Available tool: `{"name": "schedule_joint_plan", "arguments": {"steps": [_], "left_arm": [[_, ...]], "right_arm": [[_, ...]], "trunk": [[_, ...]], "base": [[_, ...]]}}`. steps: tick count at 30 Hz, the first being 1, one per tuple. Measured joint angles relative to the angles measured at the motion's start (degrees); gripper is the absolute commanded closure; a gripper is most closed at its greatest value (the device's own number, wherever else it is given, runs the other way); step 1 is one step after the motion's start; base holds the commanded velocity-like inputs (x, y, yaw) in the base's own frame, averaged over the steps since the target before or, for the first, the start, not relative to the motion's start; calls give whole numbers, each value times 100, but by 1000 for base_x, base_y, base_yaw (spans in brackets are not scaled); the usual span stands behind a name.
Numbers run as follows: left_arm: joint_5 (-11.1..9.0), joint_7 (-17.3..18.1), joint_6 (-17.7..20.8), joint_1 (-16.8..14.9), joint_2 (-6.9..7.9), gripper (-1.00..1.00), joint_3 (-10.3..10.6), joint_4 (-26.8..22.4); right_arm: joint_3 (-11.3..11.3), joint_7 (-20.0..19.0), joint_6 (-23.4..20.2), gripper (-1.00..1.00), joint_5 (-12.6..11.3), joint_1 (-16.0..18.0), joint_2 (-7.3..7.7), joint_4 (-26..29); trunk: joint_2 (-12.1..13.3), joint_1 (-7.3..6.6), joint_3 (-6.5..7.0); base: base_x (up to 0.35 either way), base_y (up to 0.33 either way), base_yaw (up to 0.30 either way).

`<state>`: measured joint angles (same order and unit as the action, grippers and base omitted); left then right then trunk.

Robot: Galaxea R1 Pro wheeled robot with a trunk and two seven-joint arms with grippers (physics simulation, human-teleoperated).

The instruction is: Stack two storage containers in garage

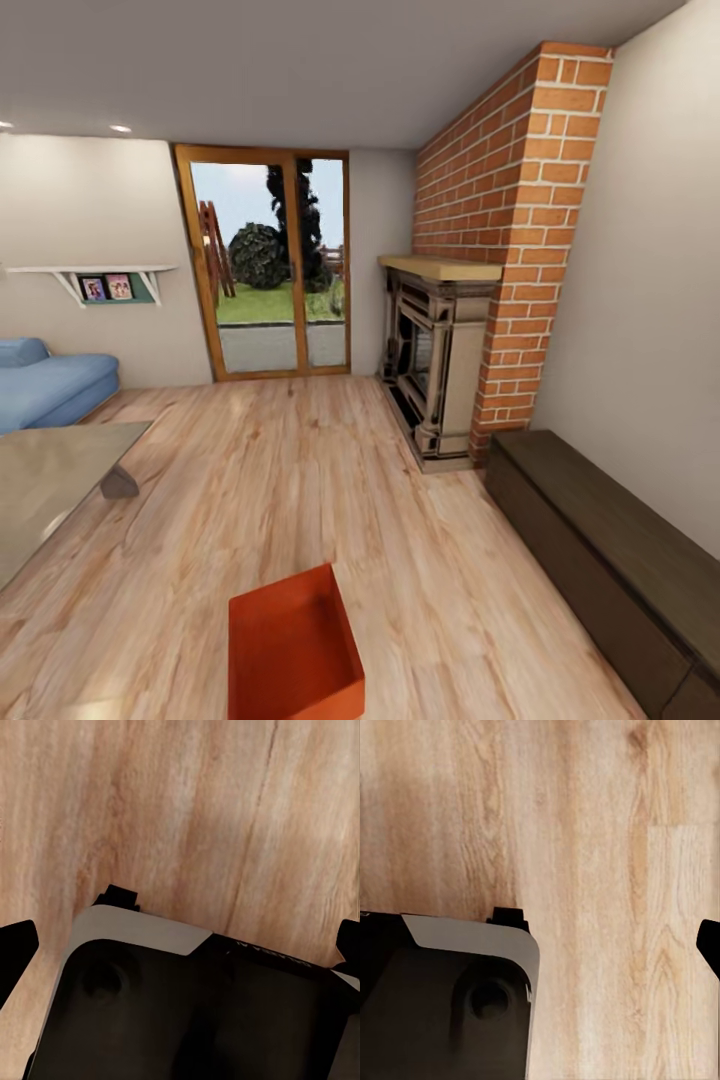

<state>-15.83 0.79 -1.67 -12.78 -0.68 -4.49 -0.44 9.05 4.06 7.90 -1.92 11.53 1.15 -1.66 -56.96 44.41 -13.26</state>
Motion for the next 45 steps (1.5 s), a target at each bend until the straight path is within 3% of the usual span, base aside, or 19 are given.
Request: {"name": "schedule_joint_plan", "arguments": {"steps": [24,45], "left_arm": [[0,-3,-8,0,8,-100,0,1],[1,-4,-8,0,0,-100,0,-4]], "right_arm": [[0,2,4,-100,0,0,1,-1],[-1,3,-2,-100,-1,0,1,-1]], "trunk": [[0,1,0],[0,4,0]], "base": [[312,0,267],[19,0,254]]}}
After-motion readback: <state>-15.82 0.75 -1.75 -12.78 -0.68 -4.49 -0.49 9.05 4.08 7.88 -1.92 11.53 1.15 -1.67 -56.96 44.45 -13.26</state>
